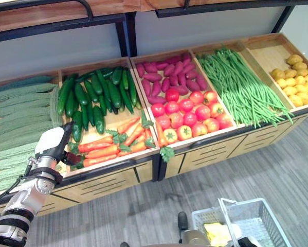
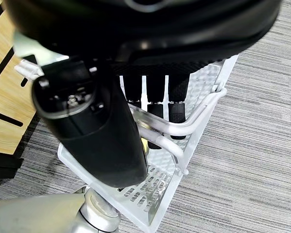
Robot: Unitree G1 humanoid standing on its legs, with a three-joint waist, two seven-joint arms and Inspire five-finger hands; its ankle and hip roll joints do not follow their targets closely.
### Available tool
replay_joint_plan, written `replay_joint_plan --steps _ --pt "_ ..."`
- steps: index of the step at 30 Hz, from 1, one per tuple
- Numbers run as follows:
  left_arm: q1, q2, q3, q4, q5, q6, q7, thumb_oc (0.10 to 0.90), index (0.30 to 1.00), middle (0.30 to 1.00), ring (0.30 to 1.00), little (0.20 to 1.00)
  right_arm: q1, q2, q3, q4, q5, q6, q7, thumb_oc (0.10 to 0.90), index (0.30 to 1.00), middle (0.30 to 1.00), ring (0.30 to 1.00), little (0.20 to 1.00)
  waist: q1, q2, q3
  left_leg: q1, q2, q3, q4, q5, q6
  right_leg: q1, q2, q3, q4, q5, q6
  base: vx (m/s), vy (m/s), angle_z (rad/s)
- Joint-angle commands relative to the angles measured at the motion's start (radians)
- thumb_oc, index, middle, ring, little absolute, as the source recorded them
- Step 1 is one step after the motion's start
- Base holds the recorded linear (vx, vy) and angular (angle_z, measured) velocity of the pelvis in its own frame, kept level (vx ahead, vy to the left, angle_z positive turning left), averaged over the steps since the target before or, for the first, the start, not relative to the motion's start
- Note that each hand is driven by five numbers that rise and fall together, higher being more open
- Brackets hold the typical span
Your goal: Get the vegetables into the basket
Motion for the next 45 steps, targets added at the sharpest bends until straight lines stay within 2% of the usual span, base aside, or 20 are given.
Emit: replay_joint_plan --steps 1,10,19,24,25,26,27,28,35,41,45 --pt "-0.149 0.12 0.031 0.006 -0.043 -0.024 0.017 0.9 1.0 1.0 1.0 1.0 -0.024 -0.019 0.037 -0.007 -0.031 -0.023 0.0 0.4 0.3 0.3 0.3 0.3 -0.019 -0.038 -0.012 -0.039 0.006 -0.031 0.002 0.034 -0.013 0.062 -0.087 0.002 0.002 -0.009 0.108 0.0 0.0 0.0" --pt "-0.167 0.143 -0.026 -0.026 -0.088 -0.045 -0.069 0.9 1.0 1.0 1.0 1.0 -0.036 -0.029 0.038 -0.038 -0.03 -0.021 0.011 0.4 0.3 0.3 0.3 0.3 -0.026 -0.031 0.0 -0.045 0.007 -0.027 0.002 0.035 -0.013 0.046 -0.082 0.016 0.006 -0.011 0.103 0.02 0.005 -0.04" --pt "-0.204 0.121 -0.051 0.011 -0.126 -0.038 -0.09 0.9 1.0 1.0 1.0 1.0 -0.052 -0.04 0.04 -0.037 -0.032 -0.013 0.012 0.4 0.3 0.3 0.3 0.3 -0.033 -0.027 0.019 -0.06 0.011 -0.024 0.002 0.04 -0.015 0.023 -0.076 0.024 0.009 -0.013 0.099 0.0 0.002 -0.01" --pt "-0.268 0.083 -0.112 0.137 -0.173 -0.005 -0.164 0.9 1.0 1.0 1.0 1.0 -0.081 -0.053 0.058 -0.049 -0.034 -0.002 0.022 0.4 0.3 0.3 0.3 0.3 -0.044 -0.029 0.043 -0.092 0.017 -0.017 0.002 0.051 -0.015 -0.02 -0.067 0.037 0.017 -0.005 0.095 -0.02 0.013 -0.05" --pt "-0.269 0.077 -0.125 0.165 -0.177 0.0 -0.191 0.825 0.896 0.896 0.896 0.896 -0.089 -0.055 0.062 -0.05 -0.034 0.002 0.028 0.4 0.3 0.3 0.3 0.3 -0.048 -0.029 0.05 -0.092 0.017 -0.017 0.002 0.05 -0.016 -0.023 -0.065 0.041 0.018 -0.005 0.095 -0.02 0.02 -0.09" --pt "-0.281 0.076 -0.13 0.188 -0.188 0.008 -0.206 0.582 0.555 0.555 0.555 0.555 -0.096 -0.058 0.065 -0.056 -0.035 0.003 0.032 0.4 0.3 0.3 0.3 0.3 -0.047 -0.03 0.051 -0.102 0.019 -0.014 0.002 0.055 -0.016 -0.036 -0.062 0.047 0.019 -0.002 0.093 -0.02 0.019 -0.12" --pt "-0.291 0.079 -0.137 0.208 -0.196 0.011 -0.226 0.478 0.41 0.41 0.41 0.41 -0.102 -0.06 0.068 -0.057 -0.034 0.004 0.034 0.4 0.3 0.3 0.3 0.3 -0.048 -0.031 0.054 -0.107 0.021 -0.013 0.002 0.056 -0.016 -0.042 -0.061 0.049 0.02 0.0 0.092 -0.03 0.01 -0.15" --pt "-0.315 0.086 -0.152 0.228 -0.194 0.02 -0.242 0.4 0.3 0.3 0.3 0.3 -0.11 -0.06 0.078 -0.066 -0.031 0.006 0.039 0.4 0.3 0.3 0.3 0.3 -0.049 -0.034 0.06 -0.112 0.023 -0.011 0.002 0.058 -0.017 -0.05 -0.059 0.05 0.022 0.001 0.091 -0.01 0.012 -0.1" --pt "-0.314 0.08 -0.134 0.26 -0.188 0.023 -0.225 0.4 0.3 0.3 0.3 0.3 -0.115 -0.049 0.09 -0.07 -0.02 0.005 0.048 0.4 0.3 0.3 0.3 0.3 -0.041 -0.044 0.067 -0.103 0.026 -0.005 0.002 0.054 -0.017 -0.049 -0.057 0.058 0.022 -0.002 0.088 0.0 0.001 -0.01" --pt "-0.316 0.082 -0.116 0.25 -0.148 0.028 -0.166 0.4 0.3 0.3 0.3 0.3 -0.108 -0.045 0.095 -0.067 -0.019 0.003 0.047 0.4 0.3 0.3 0.3 0.3 -0.037 -0.046 0.066 -0.078 0.025 -0.004 0.002 0.048 -0.018 -0.025 -0.056 0.055 0.02 -0.011 0.087 0.01 0.0 -0.01" --pt "-0.32 0.104 -0.075 0.163 -0.109 0.025 -0.067 0.4 0.3 0.3 0.3 0.3 -0.094 -0.042 0.079 -0.056 -0.006 -0.003 0.032 0.4 0.3 0.3 0.3 0.3 -0.027 -0.045 0.054 -0.059 0.021 -0.016 0.002 0.04 -0.016 0.006 -0.062 0.039 0.016 -0.019 0.088 0.0 0.0 0.0"
